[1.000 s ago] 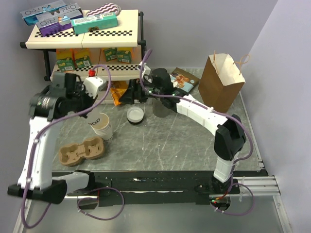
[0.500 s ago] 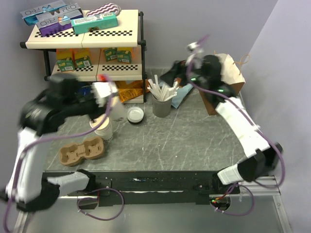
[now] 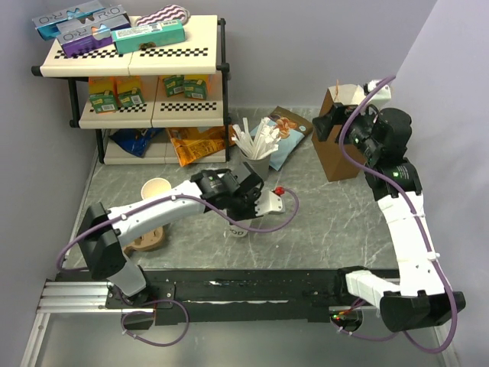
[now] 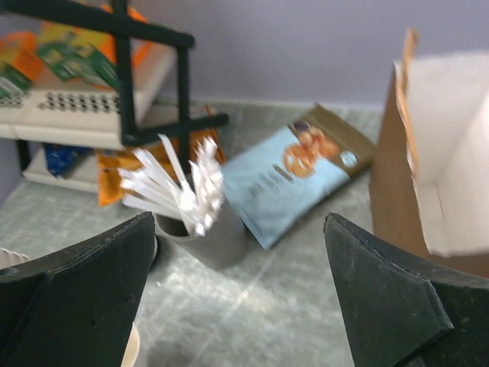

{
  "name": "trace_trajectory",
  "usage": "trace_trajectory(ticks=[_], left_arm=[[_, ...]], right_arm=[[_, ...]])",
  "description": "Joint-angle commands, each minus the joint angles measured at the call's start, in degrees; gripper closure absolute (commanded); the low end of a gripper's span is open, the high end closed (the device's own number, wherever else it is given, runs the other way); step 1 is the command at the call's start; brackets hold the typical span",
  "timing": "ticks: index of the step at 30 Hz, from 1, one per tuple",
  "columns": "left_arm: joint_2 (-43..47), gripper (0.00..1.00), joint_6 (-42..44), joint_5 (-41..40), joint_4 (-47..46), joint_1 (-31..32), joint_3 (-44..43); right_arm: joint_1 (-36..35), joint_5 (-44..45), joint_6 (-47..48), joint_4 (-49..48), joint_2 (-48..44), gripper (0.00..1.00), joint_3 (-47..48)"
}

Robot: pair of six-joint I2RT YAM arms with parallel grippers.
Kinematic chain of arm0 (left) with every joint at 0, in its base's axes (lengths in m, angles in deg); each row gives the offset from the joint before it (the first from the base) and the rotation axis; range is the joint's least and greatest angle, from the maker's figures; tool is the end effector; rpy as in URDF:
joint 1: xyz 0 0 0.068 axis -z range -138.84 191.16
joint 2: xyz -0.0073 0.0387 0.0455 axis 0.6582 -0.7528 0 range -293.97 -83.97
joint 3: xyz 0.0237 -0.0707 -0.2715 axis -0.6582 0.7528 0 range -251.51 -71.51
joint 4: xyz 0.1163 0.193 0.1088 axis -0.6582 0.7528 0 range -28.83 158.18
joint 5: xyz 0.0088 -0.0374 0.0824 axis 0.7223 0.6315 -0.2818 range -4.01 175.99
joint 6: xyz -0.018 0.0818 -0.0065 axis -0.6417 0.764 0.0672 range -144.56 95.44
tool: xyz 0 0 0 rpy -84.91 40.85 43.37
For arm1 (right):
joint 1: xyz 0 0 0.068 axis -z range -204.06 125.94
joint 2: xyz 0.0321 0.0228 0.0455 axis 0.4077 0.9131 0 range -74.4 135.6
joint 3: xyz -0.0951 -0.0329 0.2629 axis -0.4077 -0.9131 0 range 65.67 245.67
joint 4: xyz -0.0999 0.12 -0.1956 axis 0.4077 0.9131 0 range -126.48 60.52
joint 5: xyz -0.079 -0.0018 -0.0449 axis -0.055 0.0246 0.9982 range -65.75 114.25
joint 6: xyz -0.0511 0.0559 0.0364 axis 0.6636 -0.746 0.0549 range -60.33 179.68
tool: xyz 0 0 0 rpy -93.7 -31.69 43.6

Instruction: Pack the takeout coffee

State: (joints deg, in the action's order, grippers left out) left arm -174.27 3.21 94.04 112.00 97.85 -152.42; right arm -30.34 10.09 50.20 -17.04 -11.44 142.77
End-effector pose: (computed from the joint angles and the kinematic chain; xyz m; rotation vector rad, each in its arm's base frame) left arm 0.1748 -0.2848 0.2801 1.8179 1.9293 -0.3566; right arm 0.2484 0.0455 0.4583 -0.1421 1.6709 0.4131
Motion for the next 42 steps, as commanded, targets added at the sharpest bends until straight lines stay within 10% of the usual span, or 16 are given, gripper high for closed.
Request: trace_trajectory(ticks=[1,21,28,36,42], left_arm=[[-0.83,0.99,-2.89,-3.92,-17.41,1.49,2.15],[-5.41,0.92,-7.20,-1.64,-23.59,1.94,5.06],[-1.72,0.45,-3.70,0.30,-18.40,1.76,3.21],[4.86,0.28,-5.51,6.18,-9.29,-4.55,-6.71],[4.17,0.24,-9.31,5.94,6.28,-24.58,-19.02]], right_arm=[[1.62,0.88,0.78,1.56,-2.58,0.03,-2.30],[2.33,-2.11,-0.11,1.91,1.64,0.03,-2.04],[2.42,-2.81,-0.63,2.09,2.25,0.03,-2.04],[2.42,-3.86,-1.42,2.35,5.77,0.03,1.29],[2.33,-5.44,-3.70,1.92,8.67,0.03,2.62]])
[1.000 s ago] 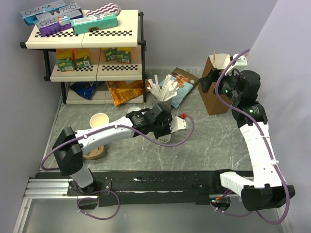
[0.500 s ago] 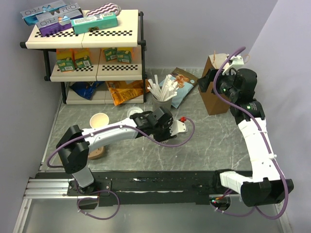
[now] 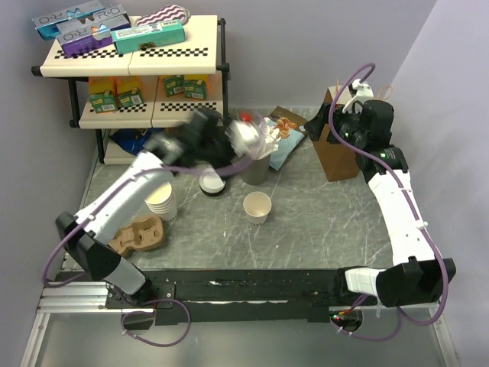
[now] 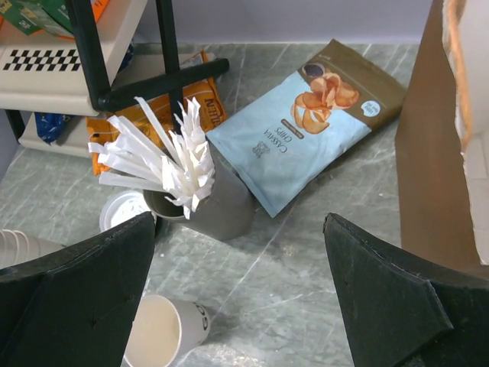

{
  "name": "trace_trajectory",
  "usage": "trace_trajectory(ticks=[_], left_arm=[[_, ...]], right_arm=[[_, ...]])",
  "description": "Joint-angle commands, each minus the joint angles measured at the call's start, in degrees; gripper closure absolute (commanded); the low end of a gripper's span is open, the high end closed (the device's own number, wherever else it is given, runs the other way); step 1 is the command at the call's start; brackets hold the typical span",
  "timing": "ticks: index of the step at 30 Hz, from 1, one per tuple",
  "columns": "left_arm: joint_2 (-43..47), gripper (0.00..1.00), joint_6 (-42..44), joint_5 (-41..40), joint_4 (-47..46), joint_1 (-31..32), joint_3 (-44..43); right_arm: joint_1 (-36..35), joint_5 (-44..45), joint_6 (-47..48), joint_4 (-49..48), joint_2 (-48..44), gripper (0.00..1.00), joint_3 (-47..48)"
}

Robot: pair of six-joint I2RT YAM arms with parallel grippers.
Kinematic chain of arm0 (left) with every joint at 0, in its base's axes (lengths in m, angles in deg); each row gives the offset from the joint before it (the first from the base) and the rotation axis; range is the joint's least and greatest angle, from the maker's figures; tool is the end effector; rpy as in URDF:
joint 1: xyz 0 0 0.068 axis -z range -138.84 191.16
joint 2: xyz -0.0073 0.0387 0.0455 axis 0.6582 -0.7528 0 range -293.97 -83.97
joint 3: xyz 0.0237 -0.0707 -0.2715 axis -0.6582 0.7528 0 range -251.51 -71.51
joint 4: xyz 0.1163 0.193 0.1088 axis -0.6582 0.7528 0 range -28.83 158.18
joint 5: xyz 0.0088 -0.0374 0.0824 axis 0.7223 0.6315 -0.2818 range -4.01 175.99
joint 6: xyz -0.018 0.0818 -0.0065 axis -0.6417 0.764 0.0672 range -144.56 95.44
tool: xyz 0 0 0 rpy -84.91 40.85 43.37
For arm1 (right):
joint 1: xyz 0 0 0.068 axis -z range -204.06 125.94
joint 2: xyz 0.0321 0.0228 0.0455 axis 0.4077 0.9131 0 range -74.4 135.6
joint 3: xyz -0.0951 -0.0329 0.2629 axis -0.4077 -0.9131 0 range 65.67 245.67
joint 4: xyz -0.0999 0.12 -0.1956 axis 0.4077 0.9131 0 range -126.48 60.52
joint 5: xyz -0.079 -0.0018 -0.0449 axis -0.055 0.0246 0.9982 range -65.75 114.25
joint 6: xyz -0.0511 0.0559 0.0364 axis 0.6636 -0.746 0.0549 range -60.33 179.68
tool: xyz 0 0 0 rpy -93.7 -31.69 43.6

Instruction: Pack the takeout coffee

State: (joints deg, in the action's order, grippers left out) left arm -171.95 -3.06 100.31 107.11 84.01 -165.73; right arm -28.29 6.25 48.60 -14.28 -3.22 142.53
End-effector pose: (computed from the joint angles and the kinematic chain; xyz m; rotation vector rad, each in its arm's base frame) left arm 0.2422 -0.2496 0.3784 1.3271 1.8574 -0.4795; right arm 0.2934 0.0446 0.4137 -0.1083 1.8685 0.4765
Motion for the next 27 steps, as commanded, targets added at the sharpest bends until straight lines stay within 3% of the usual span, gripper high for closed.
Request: trace_trajectory(ticks=[1,6,10,13,20,27], left_arm=[[2.11,0.24,-3.30,-1.48,13.72,-15.64,-5.98],[2.82,0.20,-6.63,-7.81,19.62,-25.35,-5.37],[3.17,0.20,-9.19,-6.68,21.66,-34.56,-0.81],[2.73,0.19,-8.93,-7.12,21.48,-37.74,2.01],[-1.57,0.15,-6.91,-7.30,21.92,-40.48,4.74],[-3.95,0.25,-3.48,-5.27,23.76,-40.48,8.25]], right_arm=[[0.27,-2.04,-2.55,-1.19,0.63,0.03,2.77],[0.28,-2.74,-2.91,-1.02,1.07,0.03,3.03],[0.28,-2.83,-1.85,-0.84,1.42,0.03,3.30],[0.36,-3.27,-2.81,-1.01,2.12,0.03,3.12],[0.27,-4.68,-4.31,-1.72,3.71,0.03,4.00],[0.36,-3.98,-3.61,-1.89,2.13,0.03,2.42]])
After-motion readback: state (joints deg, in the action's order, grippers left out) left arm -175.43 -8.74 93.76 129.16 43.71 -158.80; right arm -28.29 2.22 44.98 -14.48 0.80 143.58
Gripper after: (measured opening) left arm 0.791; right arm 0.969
